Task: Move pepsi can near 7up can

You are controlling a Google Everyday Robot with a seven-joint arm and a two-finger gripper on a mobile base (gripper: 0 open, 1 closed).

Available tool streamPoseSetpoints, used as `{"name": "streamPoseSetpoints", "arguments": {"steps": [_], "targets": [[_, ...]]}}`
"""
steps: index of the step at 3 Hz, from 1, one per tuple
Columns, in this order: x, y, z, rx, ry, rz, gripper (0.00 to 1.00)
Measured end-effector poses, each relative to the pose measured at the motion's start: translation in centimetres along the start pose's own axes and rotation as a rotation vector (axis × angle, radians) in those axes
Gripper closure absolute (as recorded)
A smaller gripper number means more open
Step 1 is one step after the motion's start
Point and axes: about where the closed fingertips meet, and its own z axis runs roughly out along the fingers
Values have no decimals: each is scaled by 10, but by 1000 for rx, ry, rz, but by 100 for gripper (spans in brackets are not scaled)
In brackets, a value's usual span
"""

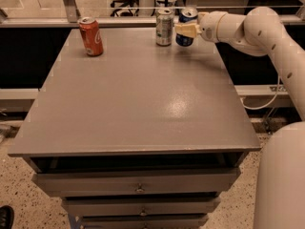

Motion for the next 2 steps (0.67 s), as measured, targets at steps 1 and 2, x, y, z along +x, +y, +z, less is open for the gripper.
{"name": "streamPoseSetpoints", "arguments": {"steps": [1, 2], "targets": [[5, -4, 1, -4, 32, 10, 59], [15, -2, 8, -21, 47, 34, 28]]}}
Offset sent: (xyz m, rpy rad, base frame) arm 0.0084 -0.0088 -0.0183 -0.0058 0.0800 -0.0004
